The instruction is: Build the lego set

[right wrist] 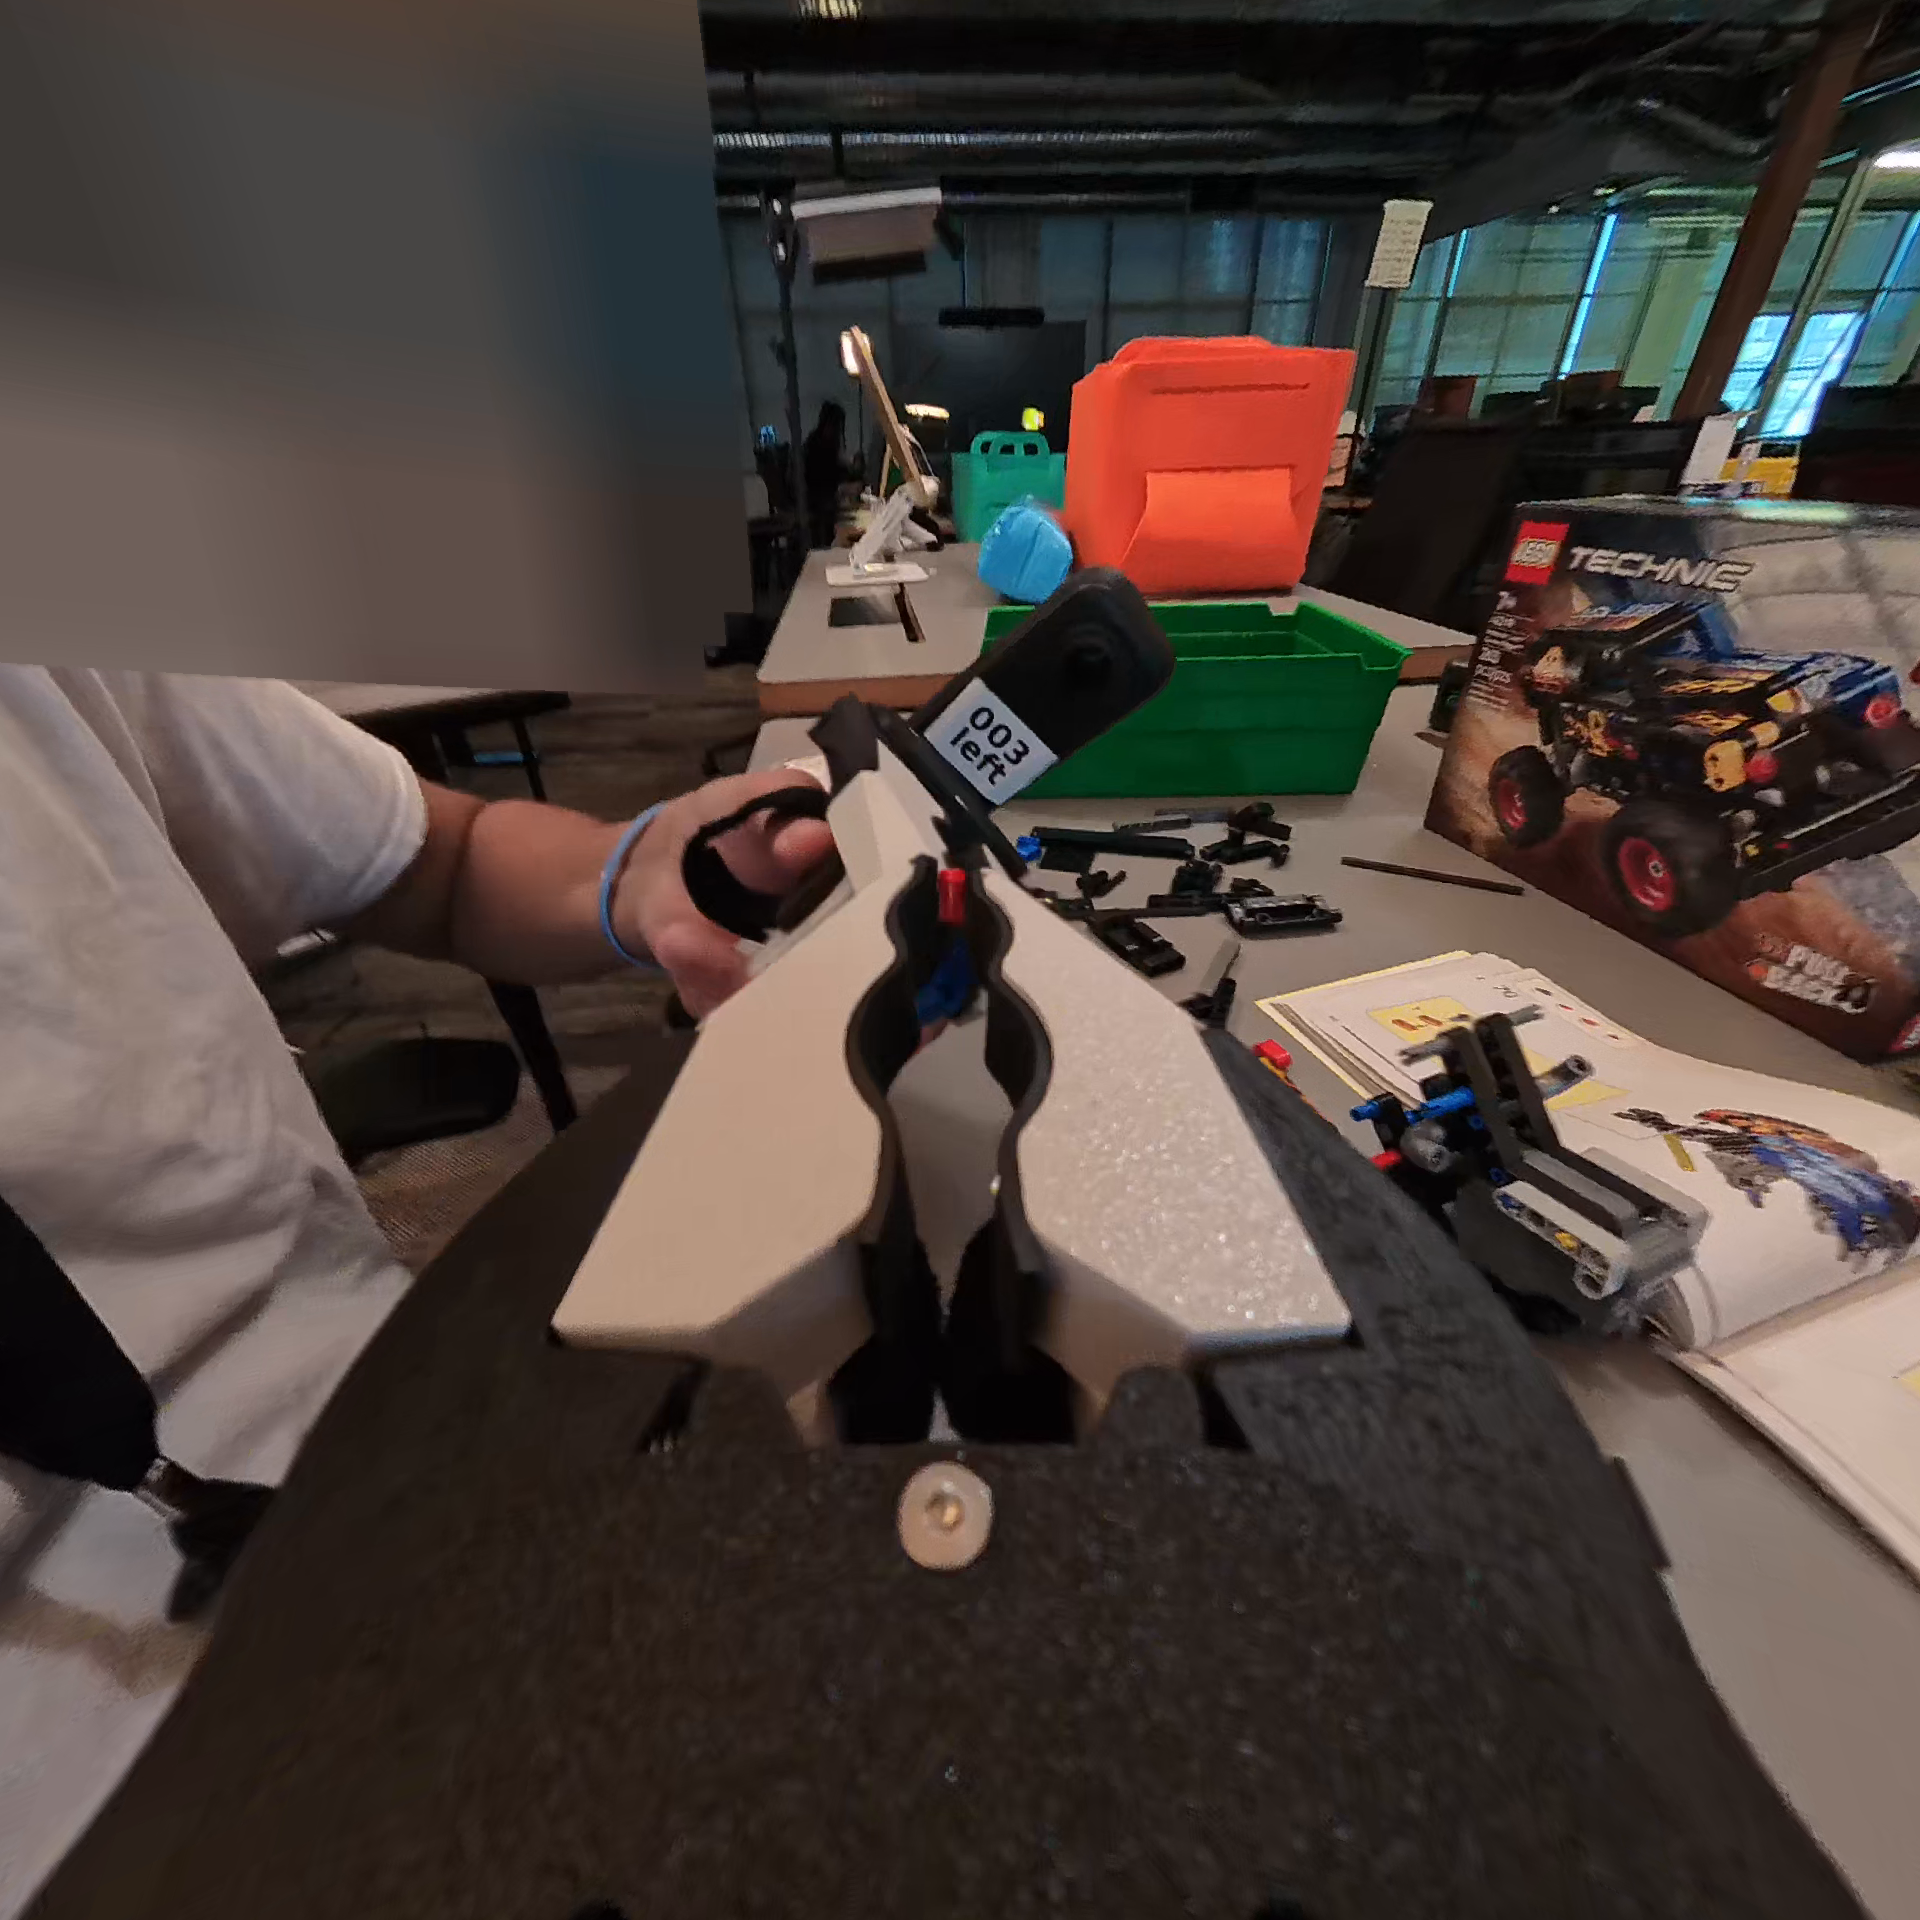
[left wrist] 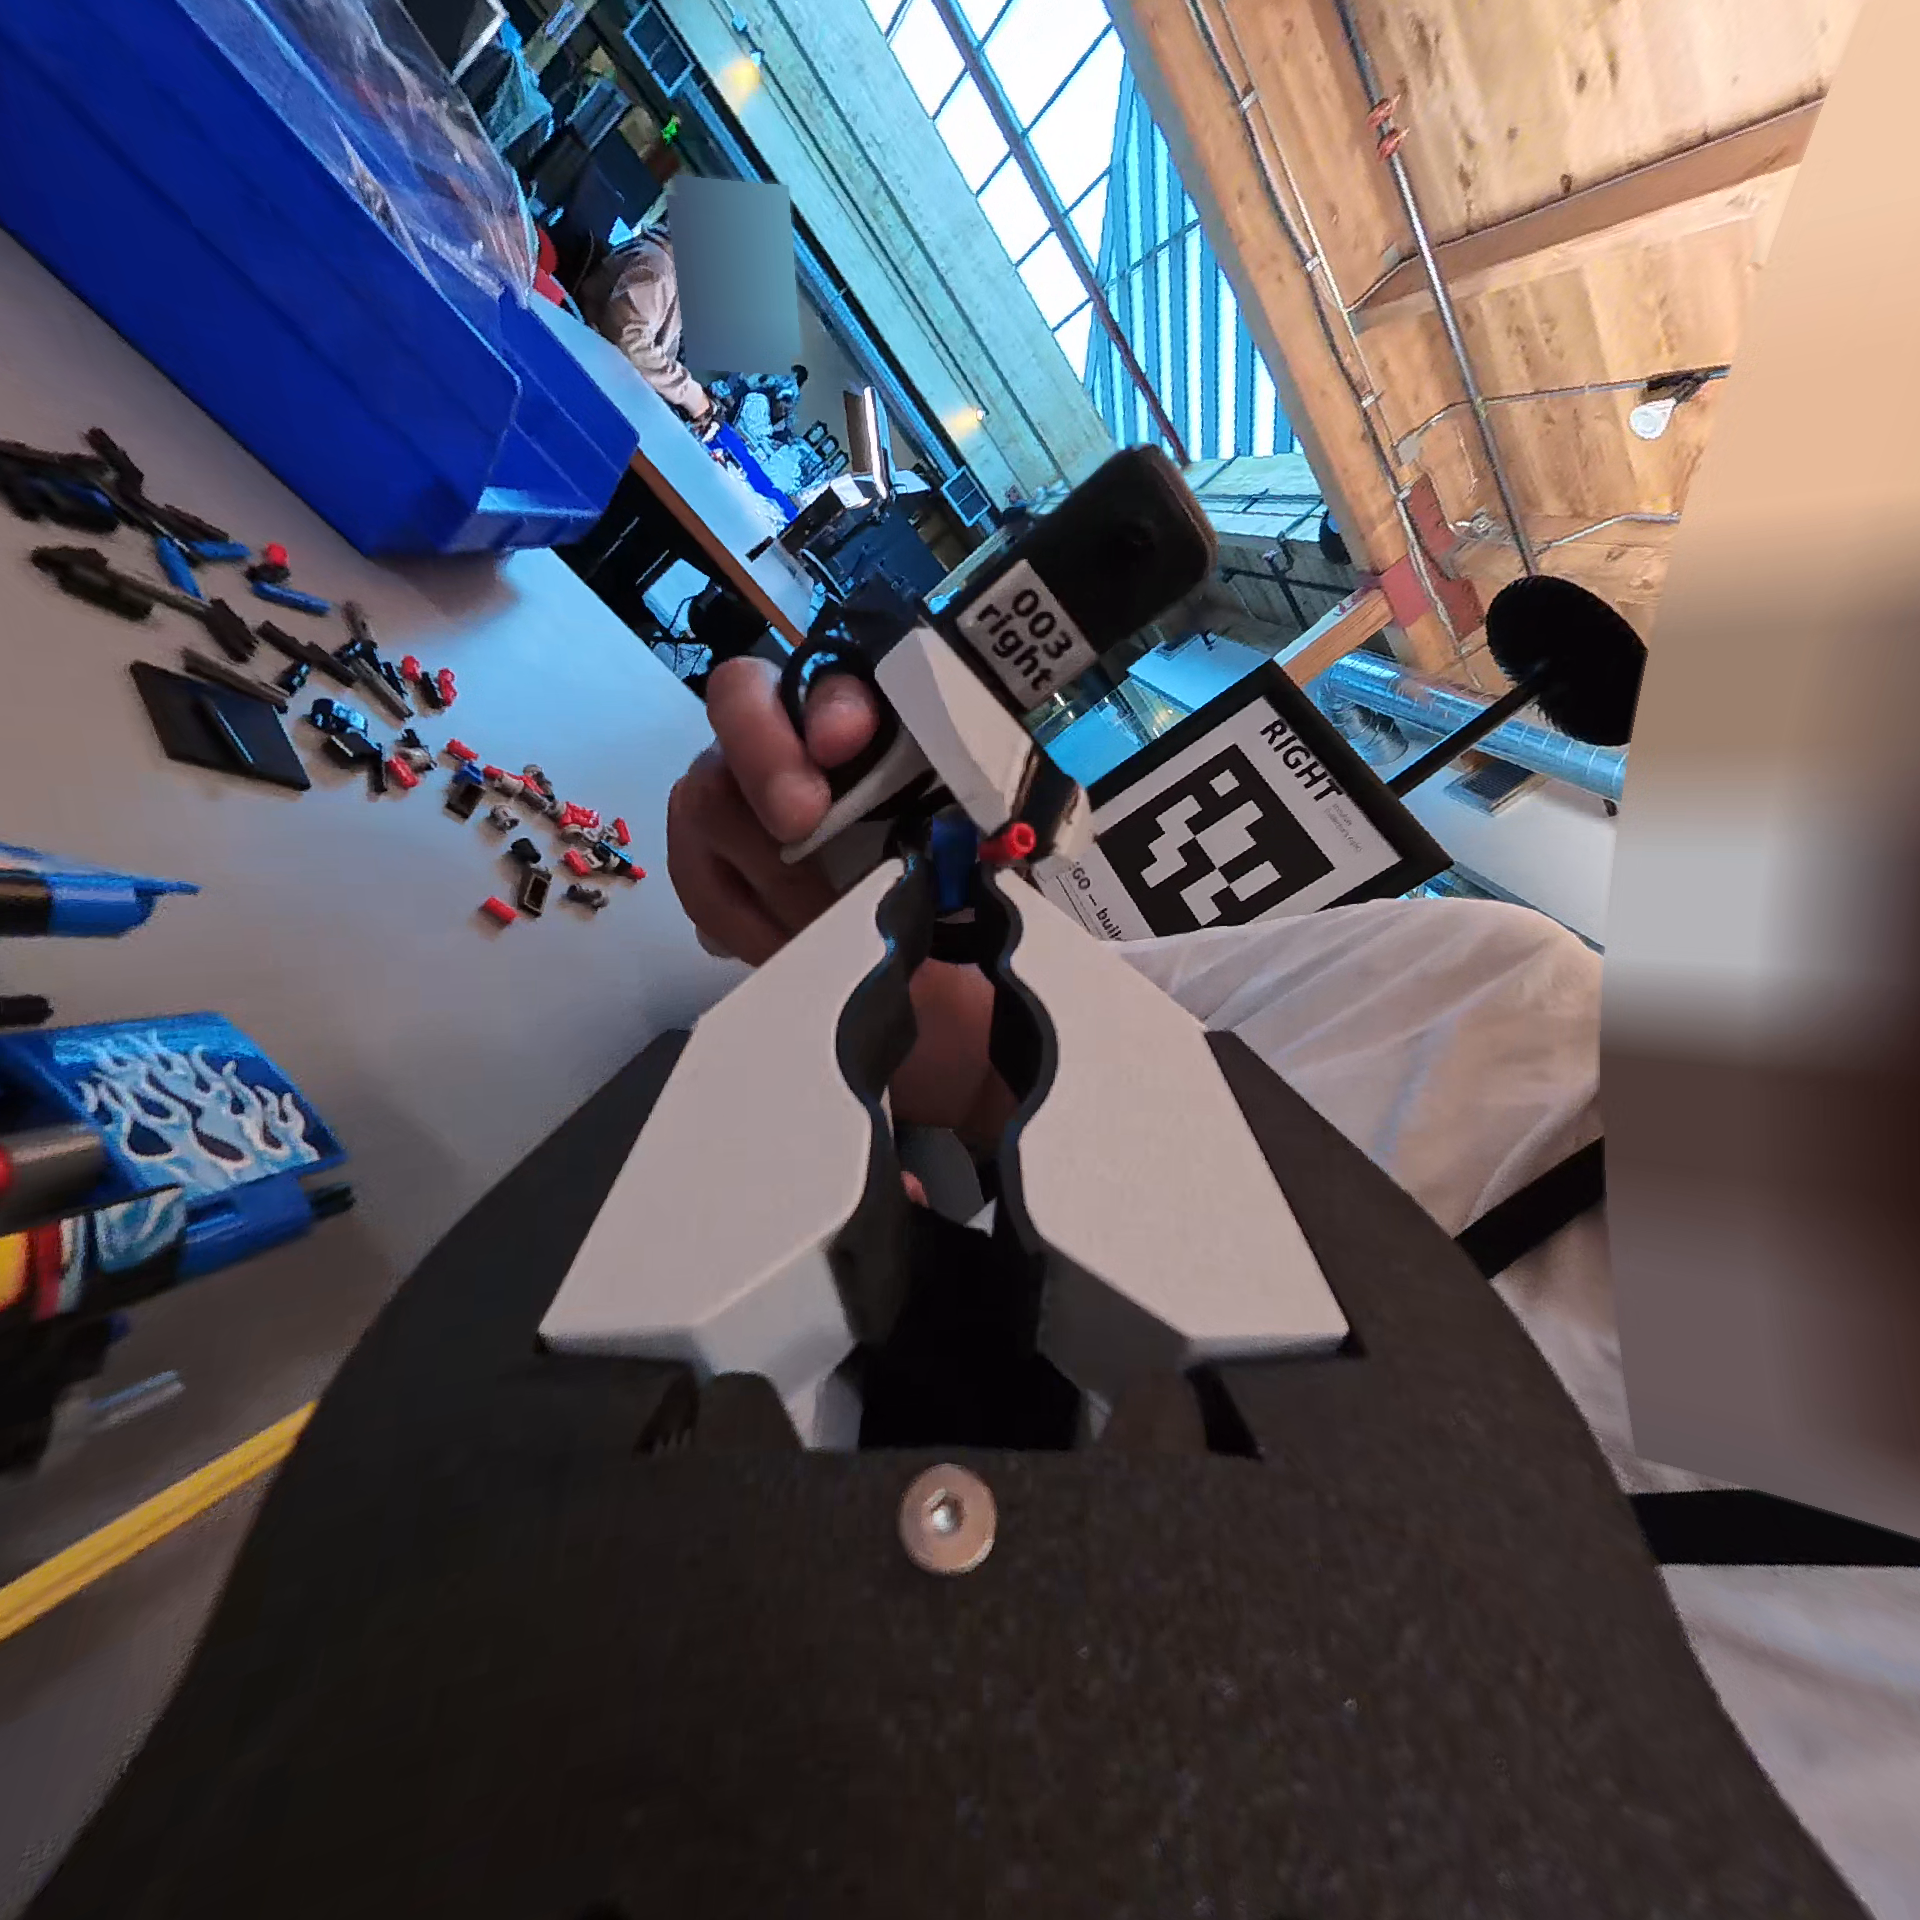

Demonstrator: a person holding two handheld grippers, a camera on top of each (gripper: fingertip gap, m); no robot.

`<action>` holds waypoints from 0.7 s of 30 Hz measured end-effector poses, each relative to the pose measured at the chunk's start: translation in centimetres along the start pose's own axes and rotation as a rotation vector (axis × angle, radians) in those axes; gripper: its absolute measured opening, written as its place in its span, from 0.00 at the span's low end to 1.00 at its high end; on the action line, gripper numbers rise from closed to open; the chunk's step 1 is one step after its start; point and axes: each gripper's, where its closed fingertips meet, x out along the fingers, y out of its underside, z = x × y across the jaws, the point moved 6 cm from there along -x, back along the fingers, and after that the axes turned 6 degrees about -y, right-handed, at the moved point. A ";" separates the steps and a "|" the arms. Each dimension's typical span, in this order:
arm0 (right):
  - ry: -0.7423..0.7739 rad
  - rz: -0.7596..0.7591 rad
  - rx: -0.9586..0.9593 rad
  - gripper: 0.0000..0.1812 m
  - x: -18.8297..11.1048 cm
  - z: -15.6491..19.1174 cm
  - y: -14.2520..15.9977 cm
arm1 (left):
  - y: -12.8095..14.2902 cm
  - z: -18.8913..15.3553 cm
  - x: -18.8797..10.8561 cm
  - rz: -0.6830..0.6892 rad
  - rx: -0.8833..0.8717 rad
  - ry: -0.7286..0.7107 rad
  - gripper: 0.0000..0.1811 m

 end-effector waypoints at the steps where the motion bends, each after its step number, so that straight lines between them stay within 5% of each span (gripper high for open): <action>1: 0.011 0.014 -0.032 0.02 0.0 0.1 0.1 | 0.1 0.0 0.0 0.006 -0.008 -0.005 0.03; 21: 0.112 0.119 -0.259 0.02 -0.7 0.6 1.4 | 0.9 1.0 -0.7 0.069 0.105 -0.179 0.03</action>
